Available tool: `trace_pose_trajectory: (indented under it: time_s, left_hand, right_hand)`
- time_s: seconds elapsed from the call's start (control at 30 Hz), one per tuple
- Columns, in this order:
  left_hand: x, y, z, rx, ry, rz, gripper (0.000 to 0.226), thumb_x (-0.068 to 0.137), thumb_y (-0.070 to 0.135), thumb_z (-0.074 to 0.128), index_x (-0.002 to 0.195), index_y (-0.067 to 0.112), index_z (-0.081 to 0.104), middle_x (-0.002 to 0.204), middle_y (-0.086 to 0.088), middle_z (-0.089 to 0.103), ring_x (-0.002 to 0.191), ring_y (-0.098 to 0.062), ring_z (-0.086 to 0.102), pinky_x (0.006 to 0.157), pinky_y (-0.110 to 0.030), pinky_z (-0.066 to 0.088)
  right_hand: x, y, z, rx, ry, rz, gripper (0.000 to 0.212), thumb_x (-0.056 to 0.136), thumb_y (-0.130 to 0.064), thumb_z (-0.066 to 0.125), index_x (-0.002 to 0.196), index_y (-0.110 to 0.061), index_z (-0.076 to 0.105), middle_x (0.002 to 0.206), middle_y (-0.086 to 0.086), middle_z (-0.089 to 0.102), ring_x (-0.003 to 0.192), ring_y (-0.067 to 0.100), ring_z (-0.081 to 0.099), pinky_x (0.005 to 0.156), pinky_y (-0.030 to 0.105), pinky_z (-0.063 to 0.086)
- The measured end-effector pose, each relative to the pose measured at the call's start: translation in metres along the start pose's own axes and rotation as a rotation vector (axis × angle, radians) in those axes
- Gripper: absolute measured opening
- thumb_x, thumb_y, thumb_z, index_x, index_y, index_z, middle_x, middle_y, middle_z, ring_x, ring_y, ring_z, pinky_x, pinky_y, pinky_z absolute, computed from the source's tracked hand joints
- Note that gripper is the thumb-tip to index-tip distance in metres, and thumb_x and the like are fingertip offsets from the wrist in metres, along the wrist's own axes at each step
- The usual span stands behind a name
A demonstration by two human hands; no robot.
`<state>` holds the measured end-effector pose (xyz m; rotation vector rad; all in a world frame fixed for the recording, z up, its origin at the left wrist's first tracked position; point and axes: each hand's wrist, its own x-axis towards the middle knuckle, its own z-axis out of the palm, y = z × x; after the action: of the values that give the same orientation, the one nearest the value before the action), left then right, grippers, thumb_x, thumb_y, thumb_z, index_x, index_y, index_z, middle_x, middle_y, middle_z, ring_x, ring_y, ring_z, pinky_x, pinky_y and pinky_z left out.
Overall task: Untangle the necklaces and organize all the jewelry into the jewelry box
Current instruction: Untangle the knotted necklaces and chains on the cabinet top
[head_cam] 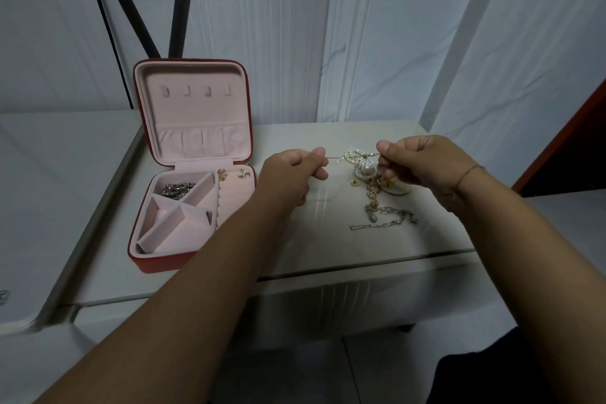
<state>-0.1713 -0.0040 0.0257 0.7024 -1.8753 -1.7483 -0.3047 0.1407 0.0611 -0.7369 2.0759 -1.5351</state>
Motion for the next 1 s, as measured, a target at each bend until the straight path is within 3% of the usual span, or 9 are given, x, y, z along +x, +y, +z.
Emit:
trace_pose_trajectory:
  time_s: [0.17,0.33,0.4,0.5,0.7,0.83,1.0]
  left_hand:
    - [-0.001,0.003,0.003,-0.064,-0.001,-0.026,0.029,0.097,0.029,0.052,0.077,0.011,0.062,0.080,-0.002,0.065,0.058,-0.010,0.051,0.052,-0.017,0.046]
    - [-0.001,0.004,0.002,-0.031,0.001,-0.003,0.030,0.098,0.031,0.048,0.078,0.015,0.063,0.089,0.001,0.069,0.077,-0.010,0.061,0.072,-0.021,0.047]
    - [0.000,0.004,0.001,-0.067,0.014,-0.023,0.030,0.099,0.033,0.047,0.080,0.016,0.064,0.090,0.003,0.070,0.082,-0.009,0.062,0.080,-0.024,0.049]
    - [0.002,0.010,0.001,-0.333,0.009,-0.110,0.031,0.099,0.031,0.047,0.076,0.016,0.061,0.089,0.001,0.070,0.085,-0.012,0.065,0.087,-0.029,0.050]
    - [0.002,0.018,-0.003,-0.717,-0.104,-0.171,0.030,0.100,0.030,0.044,0.075,0.015,0.052,0.063,0.002,0.059,0.061,-0.011,0.061,0.076,-0.028,0.056]
    - [0.001,0.020,-0.004,-0.755,-0.135,-0.169,0.023,0.101,0.027,0.044,0.091,0.014,0.060,0.056,0.005,0.047,0.050,-0.007,0.046,0.065,-0.025,0.054]
    - [-0.001,0.025,-0.006,-0.723,-0.242,-0.124,0.024,0.099,0.030,0.044,0.114,0.019,0.059,0.062,0.005,0.043,0.051,-0.006,0.036,0.058,-0.019,0.041]
  right_hand:
    - [-0.001,-0.005,0.003,0.149,-0.013,0.063,0.032,0.095,-0.030,0.054,0.068,-0.014,0.052,0.062,0.001,0.062,0.053,0.009,0.055,0.062,0.020,0.047]
    - [-0.001,-0.010,0.006,0.364,-0.047,0.190,0.039,0.097,-0.038,0.049,0.065,-0.018,0.043,0.055,0.000,0.054,0.042,0.009,0.048,0.051,0.023,0.053]
    - [-0.001,-0.011,0.004,0.373,-0.072,0.215,0.040,0.097,-0.041,0.048,0.063,-0.020,0.040,0.051,-0.003,0.043,0.038,0.008,0.034,0.041,0.019,0.043]
    - [0.002,-0.011,0.001,0.320,-0.088,0.206,0.040,0.096,-0.040,0.049,0.064,-0.020,0.039,0.050,-0.004,0.034,0.038,0.007,0.023,0.036,0.015,0.023]
    - [-0.002,-0.009,0.001,0.031,-0.096,0.124,0.030,0.087,-0.034,0.065,0.064,-0.017,0.054,0.050,-0.005,0.031,0.045,0.009,0.021,0.040,0.018,0.019]
    - [-0.005,-0.008,0.006,-0.082,-0.168,0.057,0.013,0.082,-0.024,0.071,0.083,-0.011,0.069,0.050,-0.007,0.042,0.048,0.008,0.028,0.049,0.022,0.023]
    - [-0.005,-0.004,0.011,-0.153,-0.221,0.004,0.016,0.079,-0.018,0.075,0.092,-0.008,0.074,0.061,-0.005,0.058,0.053,0.004,0.046,0.055,0.020,0.041]
